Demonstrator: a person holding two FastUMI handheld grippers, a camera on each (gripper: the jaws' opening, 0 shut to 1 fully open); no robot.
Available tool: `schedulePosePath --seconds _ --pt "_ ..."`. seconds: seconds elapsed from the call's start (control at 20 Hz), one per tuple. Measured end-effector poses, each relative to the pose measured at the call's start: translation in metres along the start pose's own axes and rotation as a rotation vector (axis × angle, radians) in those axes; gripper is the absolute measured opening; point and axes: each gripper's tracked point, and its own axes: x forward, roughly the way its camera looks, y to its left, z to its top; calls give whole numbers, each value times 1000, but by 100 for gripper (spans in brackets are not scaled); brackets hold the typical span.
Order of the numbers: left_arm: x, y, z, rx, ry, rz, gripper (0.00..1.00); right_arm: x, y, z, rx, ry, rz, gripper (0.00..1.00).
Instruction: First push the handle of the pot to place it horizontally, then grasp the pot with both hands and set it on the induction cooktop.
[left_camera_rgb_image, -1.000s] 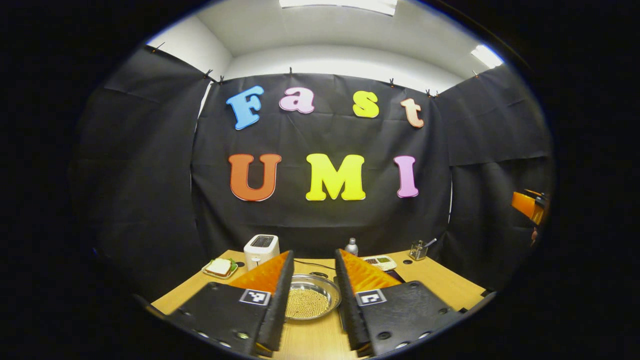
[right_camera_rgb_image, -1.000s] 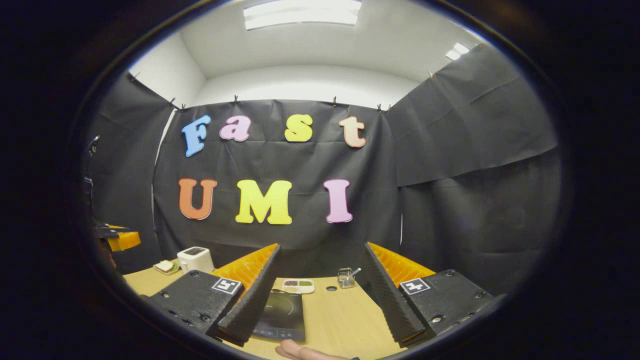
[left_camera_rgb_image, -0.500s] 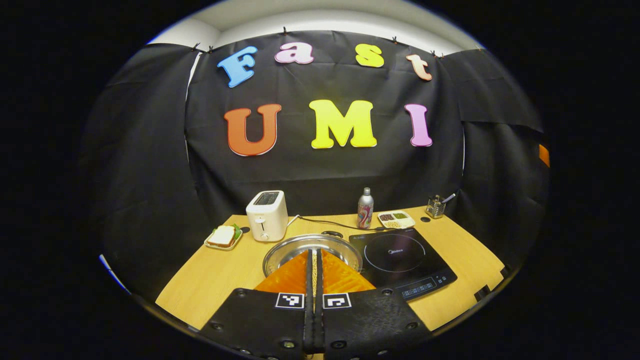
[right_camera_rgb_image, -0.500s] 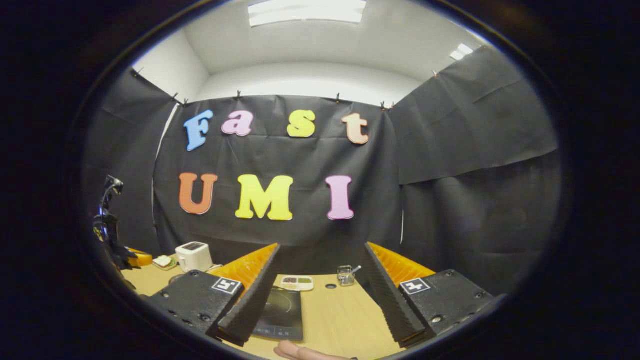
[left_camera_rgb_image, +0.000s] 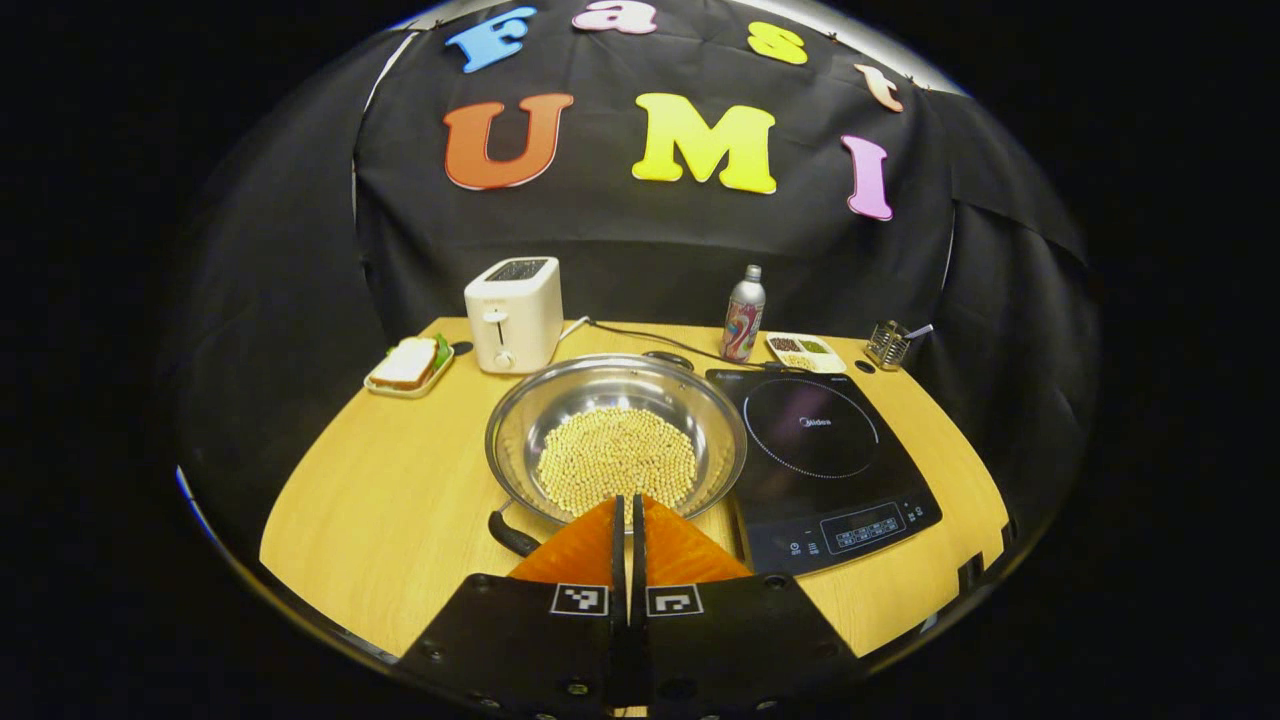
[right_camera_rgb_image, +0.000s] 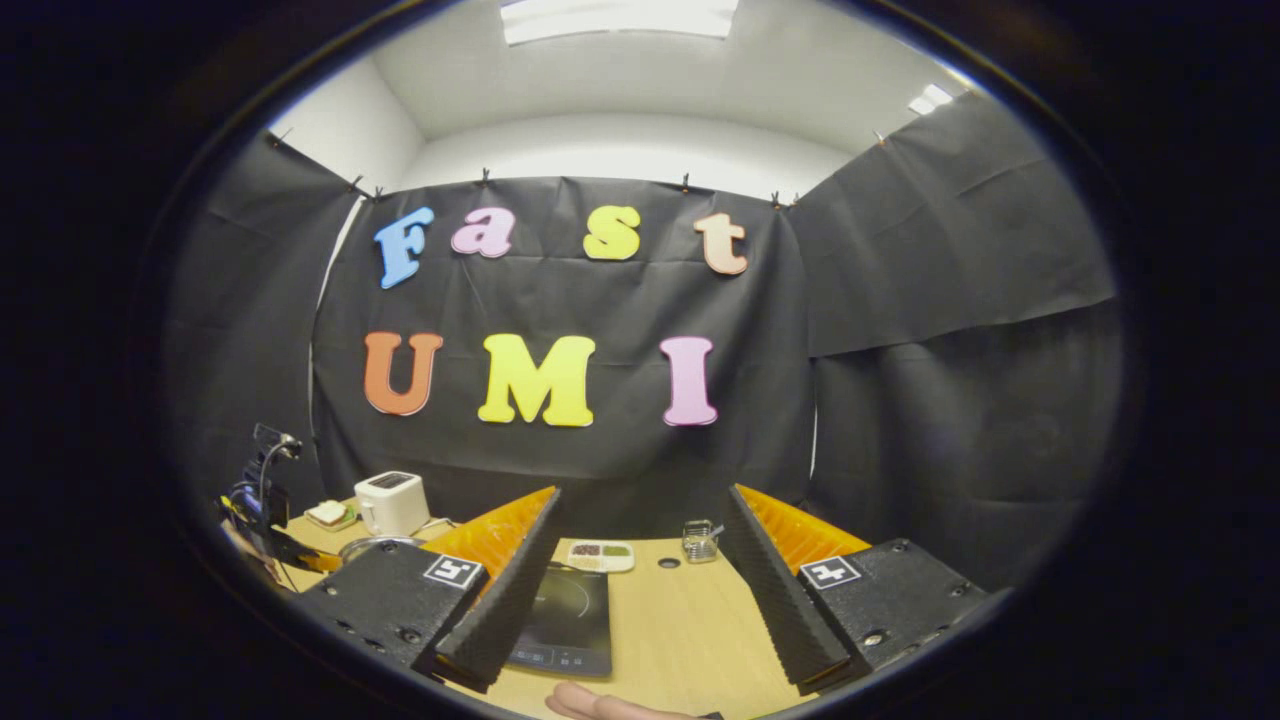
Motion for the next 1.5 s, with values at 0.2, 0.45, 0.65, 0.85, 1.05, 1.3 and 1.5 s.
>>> schedulePosePath --seconds 0.2,0.45,0.65,0.85,1.05,1.3,1.5 --pt "17 4 -23 -19 73 -14 0 2 6 -6 13 -2 13 100" --pt "33 6 -40 -20 137 -19 0 6 17 -18 13 36 38 100" --pt "46 20 -55 -26 193 28 0 4 19 -16 -10 24 47 100" --pt "49 29 -60 -40 212 41 0 11 22 -14 -32 2 37 99" --pt "46 39 -63 -68 222 30 0 25 40 -19 -20 18 81 100" --pt "53 64 -55 -74 225 66 0 50 59 -29 -27 42 89 100" --pt "60 79 -48 -69 210 71 0 67 74 -37 -23 62 103 100"
